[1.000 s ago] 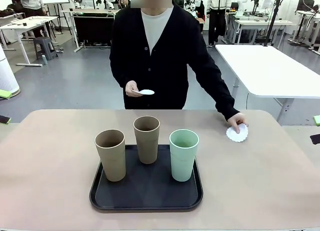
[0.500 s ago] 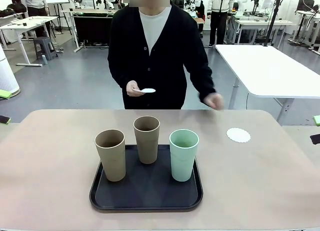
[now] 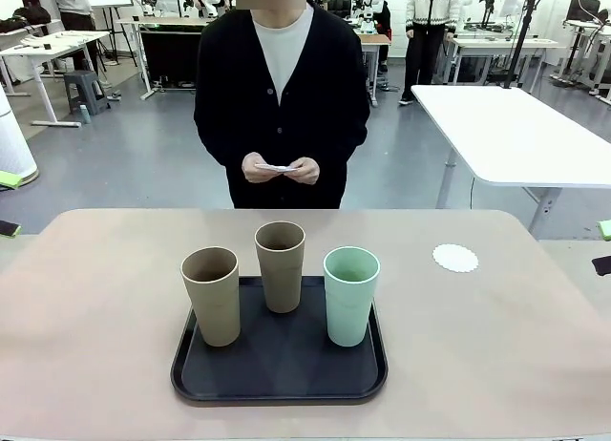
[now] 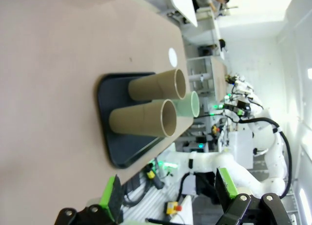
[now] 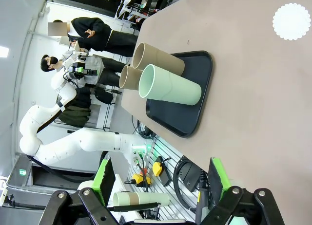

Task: Place coasters on the table and set cups on them.
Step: Pick up one Reusable plastic cup and place it on a coaster set by the human.

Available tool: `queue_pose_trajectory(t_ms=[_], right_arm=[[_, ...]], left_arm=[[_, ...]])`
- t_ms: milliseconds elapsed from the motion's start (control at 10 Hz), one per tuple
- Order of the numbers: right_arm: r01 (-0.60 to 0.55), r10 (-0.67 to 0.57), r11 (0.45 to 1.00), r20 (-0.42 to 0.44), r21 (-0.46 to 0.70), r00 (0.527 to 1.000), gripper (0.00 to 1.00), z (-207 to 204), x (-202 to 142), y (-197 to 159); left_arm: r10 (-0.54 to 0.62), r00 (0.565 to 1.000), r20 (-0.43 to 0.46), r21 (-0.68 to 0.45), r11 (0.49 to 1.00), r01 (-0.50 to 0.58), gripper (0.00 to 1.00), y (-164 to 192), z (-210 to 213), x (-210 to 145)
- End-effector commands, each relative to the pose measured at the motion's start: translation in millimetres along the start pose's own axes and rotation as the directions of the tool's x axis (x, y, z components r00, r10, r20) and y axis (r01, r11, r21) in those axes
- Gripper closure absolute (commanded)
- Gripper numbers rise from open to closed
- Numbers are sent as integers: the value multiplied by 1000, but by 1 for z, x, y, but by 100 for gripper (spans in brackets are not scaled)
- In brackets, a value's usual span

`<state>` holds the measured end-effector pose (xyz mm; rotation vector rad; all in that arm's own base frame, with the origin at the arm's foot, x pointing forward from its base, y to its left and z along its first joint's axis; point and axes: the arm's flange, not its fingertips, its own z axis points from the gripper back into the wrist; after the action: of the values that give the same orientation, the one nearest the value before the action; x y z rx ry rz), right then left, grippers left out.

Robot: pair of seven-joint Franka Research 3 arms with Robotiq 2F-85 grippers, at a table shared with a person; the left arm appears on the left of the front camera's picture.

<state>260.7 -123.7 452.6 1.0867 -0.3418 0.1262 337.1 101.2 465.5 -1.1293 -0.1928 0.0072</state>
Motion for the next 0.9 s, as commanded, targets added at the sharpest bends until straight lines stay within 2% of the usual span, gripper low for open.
queue_pose_trajectory(t_ms=[0, 100, 200, 300, 400, 500, 600, 800], right_arm=[[-2, 2, 1000, -1, 10, 1000, 0, 0, 0, 0], [0, 0, 1000, 0, 0, 1000, 0, 0, 0, 0], [-163, 156, 983, -79, -88, 985, 0, -9, 17, 16], [-283, 250, 946, -196, -158, 948, 0, -19, 43, 31], [-468, 382, 851, -332, -238, 863, 0, -29, 77, 44], [-622, 508, 759, -422, -192, 751, 0, -43, 99, 56], [-712, 599, 691, -453, -124, 660, 0, -66, 112, 69], [-866, 745, 500, -507, -7, 434, 0, -134, 120, 84]], left_arm=[[-5, 1000, 2, -6, 1000, 5, 0, -1, 2, 2], [-5, 1000, 2, -6, 1000, 5, 0, -1, 2, 2], [-5, 1000, 2, -6, 1000, 5, 0, -1, 2, 2], [-5, 1000, 2, -6, 1000, 5, 0, -1, 2, 2], [-5, 1000, 2, -6, 1000, 5, 0, -1, 2, 2], [-5, 1000, 2, -6, 1000, 5, 0, -1, 2, 2], [-5, 1000, 2, -6, 1000, 5, 0, -1, 2, 2], [-5, 1000, 2, -6, 1000, 5, 0, -1, 2, 2]])
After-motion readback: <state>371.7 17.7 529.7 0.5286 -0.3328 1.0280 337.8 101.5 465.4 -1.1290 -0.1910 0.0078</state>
